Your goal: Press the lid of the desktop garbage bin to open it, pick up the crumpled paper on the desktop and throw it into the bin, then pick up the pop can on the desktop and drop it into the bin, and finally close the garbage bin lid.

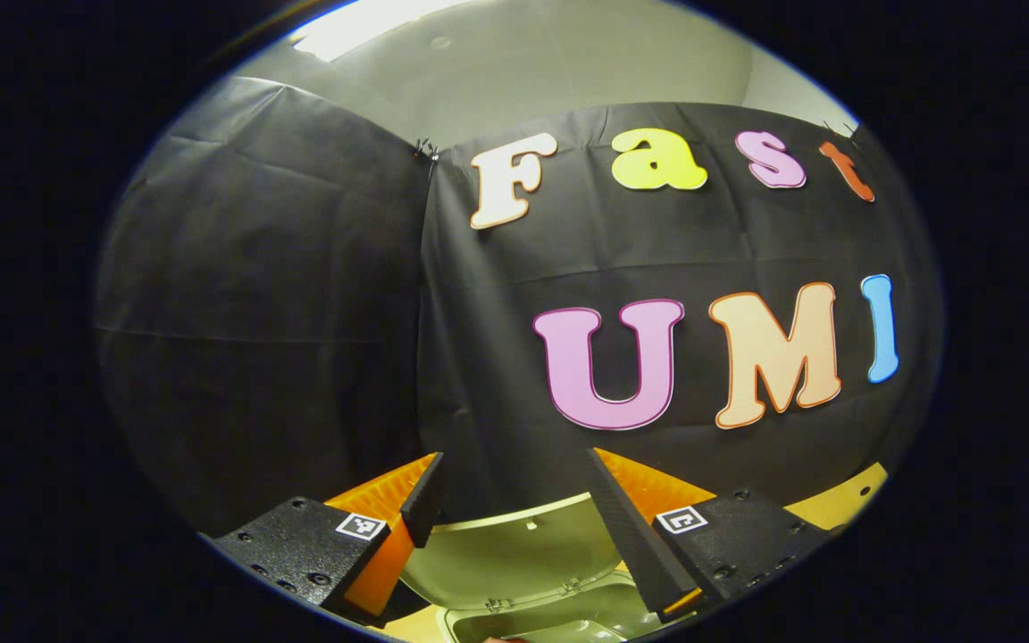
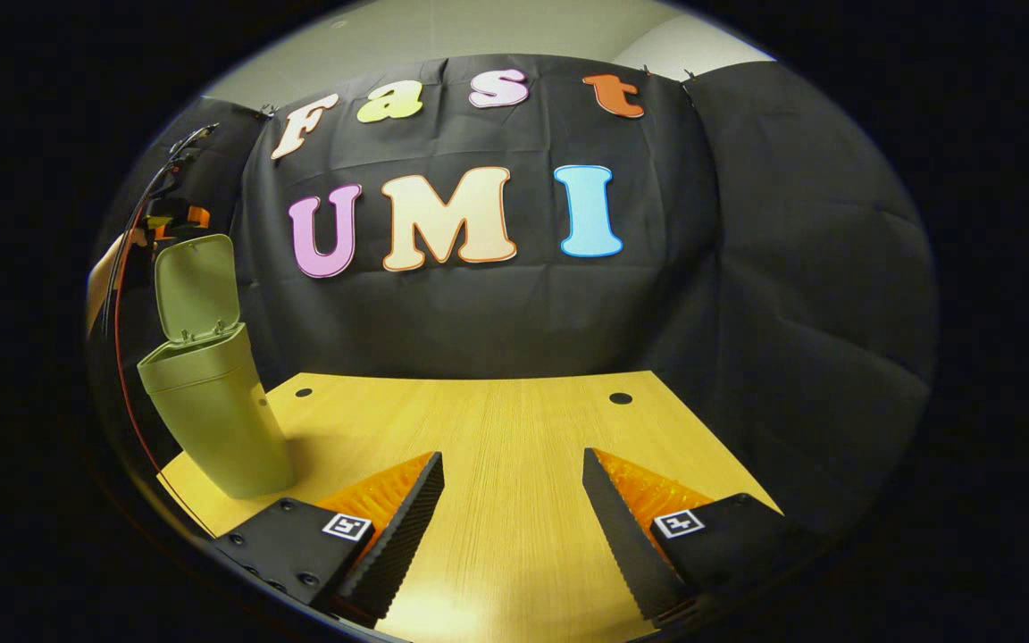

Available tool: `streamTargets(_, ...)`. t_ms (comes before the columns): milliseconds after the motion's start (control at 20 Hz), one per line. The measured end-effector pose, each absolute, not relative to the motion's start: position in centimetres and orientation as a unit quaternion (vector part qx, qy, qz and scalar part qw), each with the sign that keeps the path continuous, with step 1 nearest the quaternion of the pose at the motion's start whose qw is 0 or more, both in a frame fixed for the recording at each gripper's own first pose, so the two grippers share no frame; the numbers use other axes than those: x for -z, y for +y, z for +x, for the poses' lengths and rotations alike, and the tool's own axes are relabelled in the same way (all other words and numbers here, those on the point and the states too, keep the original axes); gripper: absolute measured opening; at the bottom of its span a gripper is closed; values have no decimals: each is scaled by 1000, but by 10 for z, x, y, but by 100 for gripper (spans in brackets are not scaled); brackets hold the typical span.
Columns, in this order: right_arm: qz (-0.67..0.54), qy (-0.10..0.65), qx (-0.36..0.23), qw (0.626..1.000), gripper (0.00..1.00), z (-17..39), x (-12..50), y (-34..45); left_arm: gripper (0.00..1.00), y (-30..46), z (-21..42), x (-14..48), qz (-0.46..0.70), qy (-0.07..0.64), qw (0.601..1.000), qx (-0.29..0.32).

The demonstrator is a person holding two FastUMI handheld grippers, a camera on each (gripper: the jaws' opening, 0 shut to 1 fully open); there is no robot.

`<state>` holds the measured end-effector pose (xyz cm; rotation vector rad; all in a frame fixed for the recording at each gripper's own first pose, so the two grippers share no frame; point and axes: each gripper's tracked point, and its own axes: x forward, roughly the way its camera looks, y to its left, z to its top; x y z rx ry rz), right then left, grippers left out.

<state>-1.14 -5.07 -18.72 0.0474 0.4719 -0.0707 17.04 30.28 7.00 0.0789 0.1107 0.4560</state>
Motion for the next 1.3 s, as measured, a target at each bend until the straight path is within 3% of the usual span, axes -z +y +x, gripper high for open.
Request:
streamTargets(50,21,236,34,971,99,-12,189,-48,99,306,175,-66,33,64,971,-227)
streamTargets(150,14,238,29,971,99,-13,190,-44,94,311,176,-51,26,89,970,-224)
streamTargets(200,12,237,27,971,99,-12,189,-43,99,307,175,-53,21,89,972,-218)
streamTargets(250,11,238,23,971,99,-10,189,-41,95,305,174,-53,14,85,974,-211)
streamTargets(300,12,238,19,971,99,-9,189,-39,98,302,170,-50,7,94,974,-207)
streamTargets(350,15,237,14,971,99,-7,187,-36,93,297,167,-51,-1,91,975,-202)
streamTargets(400,16,236,10,972,99,-5,186,-34,96,292,163,-50,-6,92,975,-200)
streamTargets(800,17,236,-23,971,98,2,187,-23,91,232,110,-26,-17,76,984,-160)
streamTargets(1300,24,243,-56,968,99,3,188,-4,94,185,59,33,-40,101,986,-130)
